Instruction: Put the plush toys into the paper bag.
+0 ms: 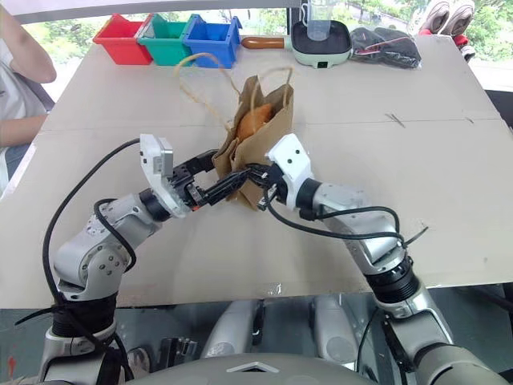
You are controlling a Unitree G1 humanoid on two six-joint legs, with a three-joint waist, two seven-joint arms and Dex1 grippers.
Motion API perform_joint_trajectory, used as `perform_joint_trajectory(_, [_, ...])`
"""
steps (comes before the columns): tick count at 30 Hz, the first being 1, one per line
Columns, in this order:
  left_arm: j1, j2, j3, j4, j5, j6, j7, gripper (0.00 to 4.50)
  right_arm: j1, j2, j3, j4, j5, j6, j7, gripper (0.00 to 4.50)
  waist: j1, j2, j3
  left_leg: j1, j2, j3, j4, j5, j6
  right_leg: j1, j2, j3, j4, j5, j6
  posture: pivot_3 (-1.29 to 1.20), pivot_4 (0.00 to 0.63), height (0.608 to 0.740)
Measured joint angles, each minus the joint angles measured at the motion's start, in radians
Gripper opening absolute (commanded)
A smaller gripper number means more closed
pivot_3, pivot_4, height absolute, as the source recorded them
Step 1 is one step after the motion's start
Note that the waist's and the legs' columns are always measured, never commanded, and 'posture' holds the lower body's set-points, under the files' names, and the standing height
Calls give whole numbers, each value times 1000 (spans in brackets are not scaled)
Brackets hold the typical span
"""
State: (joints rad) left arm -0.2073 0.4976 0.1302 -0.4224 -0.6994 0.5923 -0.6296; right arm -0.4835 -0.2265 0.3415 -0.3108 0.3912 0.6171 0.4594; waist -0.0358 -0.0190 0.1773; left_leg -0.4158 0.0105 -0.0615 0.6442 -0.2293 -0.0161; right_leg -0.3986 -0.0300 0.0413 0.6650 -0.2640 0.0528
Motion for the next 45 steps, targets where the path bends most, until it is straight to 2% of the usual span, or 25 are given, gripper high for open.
perform_joint_trajectory(11, [57,-20,7,-92,88,-33,125,4500,5,95,17,46,-42,-35,16,91,0,0,0,1,0,0,0,0,0,0,0,0,0,0,0,0,150,740])
perform_joint_trajectory(28, [91,-65,-24,-78,193,-145,142,4500,6,108,13,71,-74,-54,37,91,1,0,0,1,-1,1,0,0,0,1,0,-1,1,0,0,0,150,740])
perform_joint_trajectory(32, [90,-91,-28,-39,216,-150,166,3324,22,86,13,62,-75,-54,41,0,1,0,0,1,-1,1,0,0,0,1,0,0,1,0,0,0,150,740])
perform_joint_trajectory(39, [58,-140,-66,-1,247,-155,195,134,34,47,11,31,-83,-54,45,0,1,0,0,1,-1,0,1,0,0,1,0,-1,1,0,0,0,150,740])
perform_joint_trajectory(40, [53,-142,-66,4,249,-160,194,61,34,38,10,29,-85,-54,48,0,1,0,0,1,-1,0,1,0,0,1,0,-1,1,0,0,0,150,740])
perform_joint_trajectory(41, [49,-143,-66,9,249,-165,190,21,35,29,8,23,-86,-53,54,247,1,0,0,1,-1,0,1,0,0,1,0,-1,1,0,0,0,150,740])
perform_joint_trajectory(45, [13,-119,-61,65,237,-192,118,0,47,-29,-30,-49,-58,-51,99,1703,4,0,0,0,-1,0,1,0,0,1,0,-2,1,0,0,0,150,740])
